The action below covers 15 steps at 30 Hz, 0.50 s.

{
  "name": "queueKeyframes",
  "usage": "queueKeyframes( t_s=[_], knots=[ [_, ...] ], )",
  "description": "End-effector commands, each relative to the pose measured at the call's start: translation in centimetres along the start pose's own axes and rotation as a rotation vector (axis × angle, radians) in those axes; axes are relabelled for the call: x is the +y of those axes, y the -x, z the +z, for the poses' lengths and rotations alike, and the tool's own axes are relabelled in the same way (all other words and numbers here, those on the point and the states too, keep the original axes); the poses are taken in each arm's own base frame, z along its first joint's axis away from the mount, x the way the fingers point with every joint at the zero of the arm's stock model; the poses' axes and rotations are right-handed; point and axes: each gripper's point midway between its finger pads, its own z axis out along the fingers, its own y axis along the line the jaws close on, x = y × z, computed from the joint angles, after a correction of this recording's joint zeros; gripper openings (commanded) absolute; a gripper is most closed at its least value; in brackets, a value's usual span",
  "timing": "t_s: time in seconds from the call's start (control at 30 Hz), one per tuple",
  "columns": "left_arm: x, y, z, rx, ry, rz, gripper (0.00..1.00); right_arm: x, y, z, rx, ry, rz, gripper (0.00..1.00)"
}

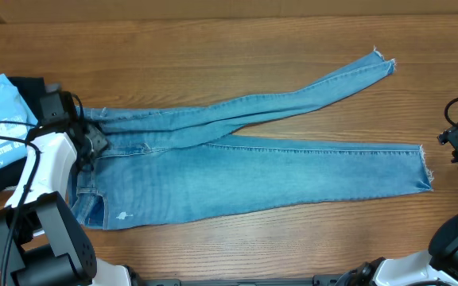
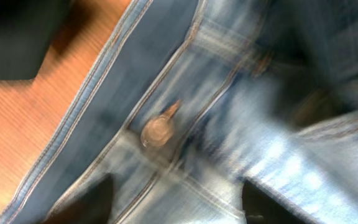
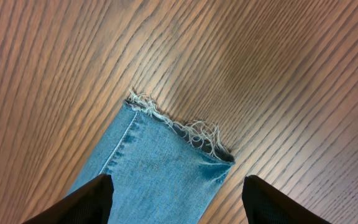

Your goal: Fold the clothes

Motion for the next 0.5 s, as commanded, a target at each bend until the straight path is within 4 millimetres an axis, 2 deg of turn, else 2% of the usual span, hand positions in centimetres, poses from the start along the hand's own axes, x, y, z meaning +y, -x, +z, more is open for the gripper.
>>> queueKeyframes(
  t_s=[0.0, 0.03, 0.07, 0.1, 0.13, 0.17, 0.2, 0.23, 0.3, 0.37, 0.4, 0.43, 0.47],
  knots=[
    [-2.5, 1.4, -0.6, -0.048, -0.109, 0.031, 0.14, 0.1, 0.0, -0.2, 0.002, 0.008, -0.006, 0.71],
    [-2.9, 1.8, -0.2, -0.061, -0.122, 0.038, 0.05, 0.1, -0.1, -0.2, 0.005, 0.007, -0.005, 0.71],
    [-4.1, 2.5, 0.6, -0.092, -0.152, 0.076, 0.04, 0.1, -0.1, -0.2, 0.008, 0.006, -0.005, 0.71],
    [-5.1, 3.1, 1.1, -0.119, -0.182, 0.104, 0.04, 0.1, -0.2, -0.2, 0.012, 0.006, -0.005, 0.71],
    [-7.5, 4.9, 2.5, -0.205, -0.241, 0.152, 0.04, 0.1, -0.4, -0.2, 0.019, 0.011, -0.005, 0.71],
    [-8.4, 5.8, 3.1, -0.246, -0.263, 0.155, 0.04, 0.5, -0.6, -0.2, 0.029, 0.034, -0.005, 0.71],
    [-10.0, 8.2, 3.7, -0.349, -0.313, 0.148, 0.10, 1.0, -0.8, -0.2, 0.041, 0.062, -0.006, 0.71],
    [-10.7, 9.4, 3.8, -0.390, -0.336, 0.129, 0.11, 1.4, -0.9, -0.3, 0.048, 0.085, -0.026, 0.70],
    [-11.9, 13.2, 2.9, -0.447, -0.362, 0.098, 0.13, 2.8, -1.2, -0.5, 0.063, 0.169, -0.093, 0.70],
    [-12.5, 15.8, 0.8, -0.451, -0.359, 0.101, 0.14, 4.8, -1.0, -0.9, 0.054, 0.283, -0.150, 0.70],
    [-12.9, 16.2, -0.2, -0.434, -0.362, 0.122, 0.14, 5.6, -0.8, -1.1, 0.041, 0.328, -0.177, 0.71],
    [-13.3, 15.5, -1.2, -0.369, -0.370, 0.175, 0.14, 7.0, -0.4, -1.5, 0.011, 0.394, -0.226, 0.71],
    [-13.3, 13.8, -2.3, -0.259, -0.363, 0.202, 0.14, 8.0, 0.0, -1.8, -0.014, 0.430, -0.259, 0.76]
  ],
)
